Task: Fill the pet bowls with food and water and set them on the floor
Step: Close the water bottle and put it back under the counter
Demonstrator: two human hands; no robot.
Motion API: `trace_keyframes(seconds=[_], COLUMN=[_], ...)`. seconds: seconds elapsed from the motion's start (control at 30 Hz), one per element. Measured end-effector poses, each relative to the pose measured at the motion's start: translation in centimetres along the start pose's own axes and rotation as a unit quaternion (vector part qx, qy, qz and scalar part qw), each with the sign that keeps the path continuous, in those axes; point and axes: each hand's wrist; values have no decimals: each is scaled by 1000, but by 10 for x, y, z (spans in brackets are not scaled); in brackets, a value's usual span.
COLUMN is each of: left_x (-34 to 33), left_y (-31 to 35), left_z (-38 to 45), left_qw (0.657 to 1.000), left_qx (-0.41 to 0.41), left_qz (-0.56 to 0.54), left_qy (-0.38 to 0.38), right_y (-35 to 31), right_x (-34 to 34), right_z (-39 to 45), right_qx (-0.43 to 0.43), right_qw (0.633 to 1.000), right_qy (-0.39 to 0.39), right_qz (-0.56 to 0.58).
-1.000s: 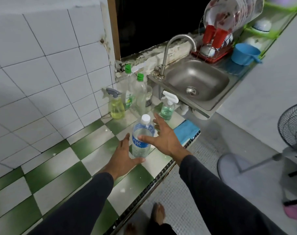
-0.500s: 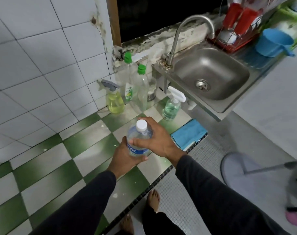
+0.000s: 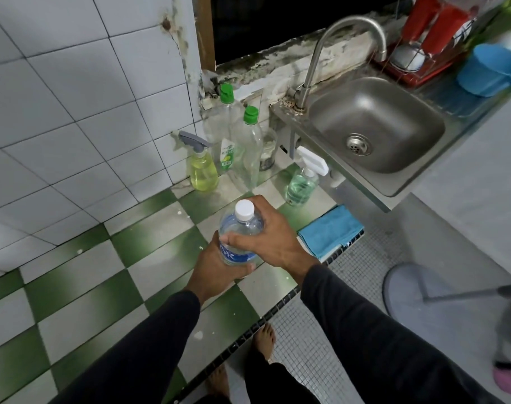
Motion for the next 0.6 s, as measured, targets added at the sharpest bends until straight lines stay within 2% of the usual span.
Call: trace_keyframes(seconds=[0.4,0.6], left_x=[-5,-9], left_y=[8,3], left_z=[7,10], left_qw=[999,999], left_qx=[-13,-28], left_qz=[-53,-41], left_qy=[5,3], right_y=[-6,-4], right_x=[6,8], right_z=[10,18], right_qx=[-17,-24], right_qw=[999,998], right_qy=[11,8], right_qz=[48,62])
Point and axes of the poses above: each hand's wrist, its own z-axis towards the middle knuckle, its own x-axis out of the back of the hand, y = z × x, and after that the axes turned 9 degrees about -x, right-handed
